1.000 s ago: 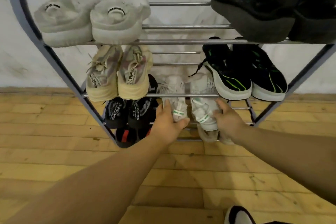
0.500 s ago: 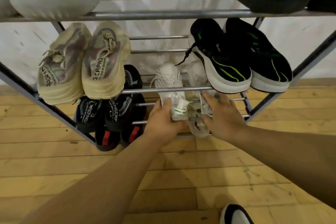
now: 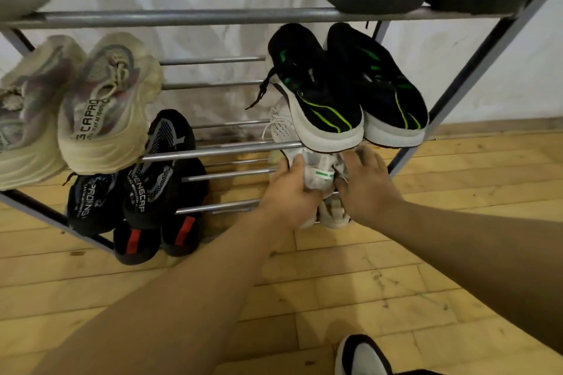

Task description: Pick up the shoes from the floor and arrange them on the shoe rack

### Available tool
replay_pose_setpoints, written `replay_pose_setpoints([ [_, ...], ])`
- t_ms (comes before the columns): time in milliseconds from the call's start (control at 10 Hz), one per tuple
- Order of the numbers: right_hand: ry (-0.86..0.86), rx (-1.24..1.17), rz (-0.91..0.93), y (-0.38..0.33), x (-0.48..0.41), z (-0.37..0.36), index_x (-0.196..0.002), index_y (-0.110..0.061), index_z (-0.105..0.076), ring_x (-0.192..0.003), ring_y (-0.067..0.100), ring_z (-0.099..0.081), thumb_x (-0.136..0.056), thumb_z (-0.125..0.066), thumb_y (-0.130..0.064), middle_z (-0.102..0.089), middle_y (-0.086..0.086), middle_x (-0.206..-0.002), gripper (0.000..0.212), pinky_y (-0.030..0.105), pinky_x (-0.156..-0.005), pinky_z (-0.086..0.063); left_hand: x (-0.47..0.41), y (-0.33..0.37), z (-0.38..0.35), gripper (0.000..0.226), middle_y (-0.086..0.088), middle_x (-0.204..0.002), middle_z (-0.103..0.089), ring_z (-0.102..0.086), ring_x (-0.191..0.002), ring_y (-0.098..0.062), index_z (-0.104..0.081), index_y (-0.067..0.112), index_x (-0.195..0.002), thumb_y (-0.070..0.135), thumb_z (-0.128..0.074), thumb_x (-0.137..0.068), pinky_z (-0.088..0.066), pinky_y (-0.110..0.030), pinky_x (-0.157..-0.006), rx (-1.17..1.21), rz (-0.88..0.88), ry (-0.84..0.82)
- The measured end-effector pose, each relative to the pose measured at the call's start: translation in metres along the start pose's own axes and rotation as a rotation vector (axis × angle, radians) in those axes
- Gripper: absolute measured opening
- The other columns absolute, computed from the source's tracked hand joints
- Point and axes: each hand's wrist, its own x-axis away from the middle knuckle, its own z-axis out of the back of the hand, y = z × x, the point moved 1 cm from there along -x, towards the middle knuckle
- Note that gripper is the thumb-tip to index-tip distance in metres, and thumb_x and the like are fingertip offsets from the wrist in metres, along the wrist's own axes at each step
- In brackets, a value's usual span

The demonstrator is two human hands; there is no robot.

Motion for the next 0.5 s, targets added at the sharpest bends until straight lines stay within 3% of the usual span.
replay_pose_setpoints([
  [100, -0.005, -0.013, 0.034, -0.009, 0.003, 0.012, -0.152, -0.020, -0.023, -0.141, 0.036, -0.027, -0.083, -0.040, -0.048, -0.033, 0.012, -0.151, 0.076, 0.052, -0.117, -0.029, 0.001, -0.001, 0.007, 0.093, 0.002, -0.172, 0.004, -0.015, -0.157, -0.024, -0.006, 0.035, -0.163, 0.048, -0.059, -0.087, -0.032, -0.046, -0.120, -0.058, -0.014, -0.024],
  [200, -0.110, -0.037, -0.019, -0.024, 0.025, 0.025, -0.157, -0.020, -0.012, -0.151, 0.036, -0.009, -0.088, -0.047, -0.046, -0.017, 0.014, -0.161, 0.082, 0.049, -0.123, -0.019, 0.018, 0.000, 0.018, 0.091, -0.002, -0.173, 0.003, -0.008, -0.158, -0.025, -0.003, 0.033, -0.163, 0.049, -0.060, -0.094, -0.025, -0.044, -0.124, -0.188, -0.041, -0.084],
  [300, -0.199, 0.013, 0.011, -0.042, 0.064, 0.039, -0.158, -0.024, -0.011, -0.153, 0.037, -0.003, -0.092, -0.048, -0.047, -0.010, 0.013, -0.166, 0.079, 0.050, -0.122, -0.020, 0.056, 0.003, 0.046, 0.092, -0.005, -0.171, -0.012, -0.016, -0.156, -0.029, -0.009, 0.028, -0.164, 0.055, -0.060, -0.092, -0.025, -0.042, -0.123, -0.404, -0.056, -0.112],
  [400, -0.379, 0.034, 0.170, -0.075, 0.084, 0.069, -0.158, -0.023, -0.022, -0.151, 0.036, -0.018, -0.091, -0.053, -0.050, -0.019, 0.012, -0.163, 0.079, 0.048, -0.118, -0.028, 0.111, 0.010, 0.098, 0.088, -0.007, -0.166, -0.026, -0.025, -0.151, -0.032, -0.015, 0.025, -0.163, 0.055, -0.057, -0.091, -0.030, -0.044, -0.121, -0.646, -0.104, -0.169],
  [500, -0.422, 0.075, 0.479, -0.116, 0.094, 0.110, -0.155, -0.022, -0.036, -0.144, 0.028, -0.035, -0.092, -0.059, -0.045, -0.036, 0.008, -0.156, 0.071, 0.038, -0.114, -0.034, 0.173, 0.036, 0.158, 0.079, -0.004, -0.158, -0.035, -0.034, -0.144, -0.028, -0.021, 0.025, -0.161, 0.050, -0.056, -0.094, -0.037, -0.043, -0.116, -0.805, -0.207, -0.063],
])
